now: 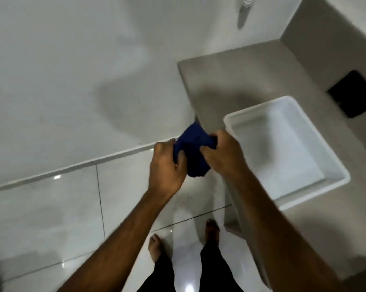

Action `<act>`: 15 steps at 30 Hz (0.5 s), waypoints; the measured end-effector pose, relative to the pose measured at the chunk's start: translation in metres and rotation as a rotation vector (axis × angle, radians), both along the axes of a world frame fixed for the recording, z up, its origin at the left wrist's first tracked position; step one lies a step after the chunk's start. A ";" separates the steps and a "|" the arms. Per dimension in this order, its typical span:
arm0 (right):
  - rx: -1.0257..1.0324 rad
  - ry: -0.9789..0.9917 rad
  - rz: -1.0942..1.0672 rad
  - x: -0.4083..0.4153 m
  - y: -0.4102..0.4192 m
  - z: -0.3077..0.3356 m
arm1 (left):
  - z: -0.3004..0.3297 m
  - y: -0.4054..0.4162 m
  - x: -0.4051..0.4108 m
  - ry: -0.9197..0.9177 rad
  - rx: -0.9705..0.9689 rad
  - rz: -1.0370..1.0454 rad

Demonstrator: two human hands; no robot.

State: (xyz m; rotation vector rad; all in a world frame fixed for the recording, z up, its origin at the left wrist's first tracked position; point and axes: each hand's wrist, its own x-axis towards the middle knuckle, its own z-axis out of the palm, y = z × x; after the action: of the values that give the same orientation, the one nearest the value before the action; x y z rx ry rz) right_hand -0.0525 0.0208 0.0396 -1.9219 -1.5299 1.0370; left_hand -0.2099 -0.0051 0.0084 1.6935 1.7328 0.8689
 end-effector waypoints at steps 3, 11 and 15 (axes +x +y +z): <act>-0.112 -0.014 0.084 -0.062 0.003 -0.080 | -0.079 -0.020 -0.055 0.196 -0.121 0.121; -0.435 -0.188 0.045 -0.104 -0.008 -0.417 | -0.412 -0.053 -0.127 0.636 -0.434 -0.105; -0.627 -0.247 0.107 -0.091 -0.020 -0.602 | -0.600 -0.073 -0.132 0.701 -0.490 -0.245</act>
State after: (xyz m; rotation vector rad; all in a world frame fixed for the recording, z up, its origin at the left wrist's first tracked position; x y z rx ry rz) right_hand -0.1438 0.0007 -0.5627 -2.4837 -1.5727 1.5085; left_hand -0.3418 -0.0780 -0.5917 1.9074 1.8793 -0.2988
